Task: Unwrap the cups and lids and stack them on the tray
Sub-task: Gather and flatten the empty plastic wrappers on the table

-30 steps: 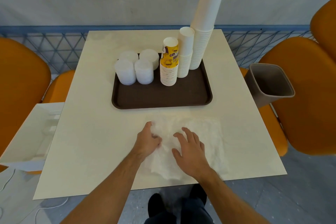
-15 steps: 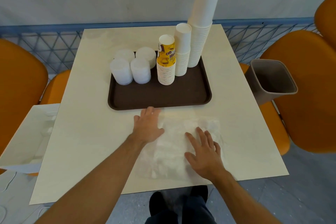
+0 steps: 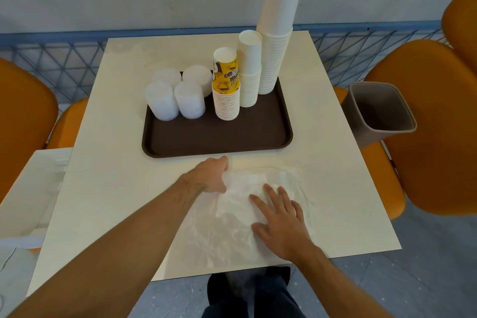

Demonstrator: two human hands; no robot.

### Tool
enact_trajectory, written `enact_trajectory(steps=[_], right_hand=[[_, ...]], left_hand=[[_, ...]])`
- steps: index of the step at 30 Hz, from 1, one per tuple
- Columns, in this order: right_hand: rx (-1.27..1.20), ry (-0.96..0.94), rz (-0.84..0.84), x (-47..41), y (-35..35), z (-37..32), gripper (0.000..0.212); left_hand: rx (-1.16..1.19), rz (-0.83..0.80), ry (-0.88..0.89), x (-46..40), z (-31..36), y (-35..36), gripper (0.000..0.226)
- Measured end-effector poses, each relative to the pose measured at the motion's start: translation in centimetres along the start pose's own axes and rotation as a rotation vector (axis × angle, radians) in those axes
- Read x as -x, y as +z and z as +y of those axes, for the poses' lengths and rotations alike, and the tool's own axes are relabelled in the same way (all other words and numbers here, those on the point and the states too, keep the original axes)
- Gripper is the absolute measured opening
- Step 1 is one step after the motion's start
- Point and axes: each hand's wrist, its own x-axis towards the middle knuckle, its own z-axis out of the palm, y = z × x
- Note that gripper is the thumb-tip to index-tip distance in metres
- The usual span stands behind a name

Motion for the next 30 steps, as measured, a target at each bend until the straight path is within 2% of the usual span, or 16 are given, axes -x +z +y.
enact_trajectory(steps=[2, 5, 7, 11, 16, 18, 21, 23, 26, 28, 30], right_hand=[[-0.004, -0.001, -0.002, -0.1, 0.0, 0.0, 0.066], [-0.006, 0.006, 0.001, -0.1, 0.0, 0.1, 0.066], [-0.029, 0.027, 0.009, -0.1, -0.1, 0.3, 0.066], [-0.078, 0.067, 0.035, -0.1, -0.4, 0.6, 0.066], [-0.090, 0.086, 0.050, -0.4, -0.4, 0.8, 0.067], [-0.095, 0.086, 0.057, -0.4, -0.4, 0.8, 0.067], [-0.078, 0.083, 0.029, -0.5, -0.6, 1.1, 0.071], [-0.055, 0.075, 0.001, -0.7, -0.9, 1.4, 0.073], [-0.023, 0.061, -0.015, -0.9, -1.4, 1.7, 0.075], [-0.013, 0.052, -0.021, -0.9, -1.5, 1.9, 0.076], [-0.002, 0.050, -0.025, -0.9, -1.6, 2.0, 0.077]], left_hand=[[-0.052, -0.075, -0.035, -0.1, 0.2, -0.3, 0.051], [-0.111, -0.184, -0.077, 0.0, -0.5, -0.8, 0.039], [0.068, -0.186, -0.103, 0.3, -1.6, -1.4, 0.033], [0.537, -0.131, -0.212, 2.3, -3.3, -1.6, 0.044], [0.810, -0.148, -0.236, 5.3, -4.8, 1.3, 0.055], [0.850, -0.103, -0.259, 6.0, -5.2, 2.7, 0.056], [0.885, 0.065, -0.342, 6.7, -4.3, 4.0, 0.033], [1.040, 0.151, -0.382, 6.9, -3.5, 4.6, 0.028], [1.248, 0.158, -0.380, 7.3, -2.6, 5.4, 0.039], [1.228, 0.175, -0.372, 7.6, -2.1, 5.8, 0.056], [1.132, 0.280, -0.348, 8.2, -1.5, 6.0, 0.073]])
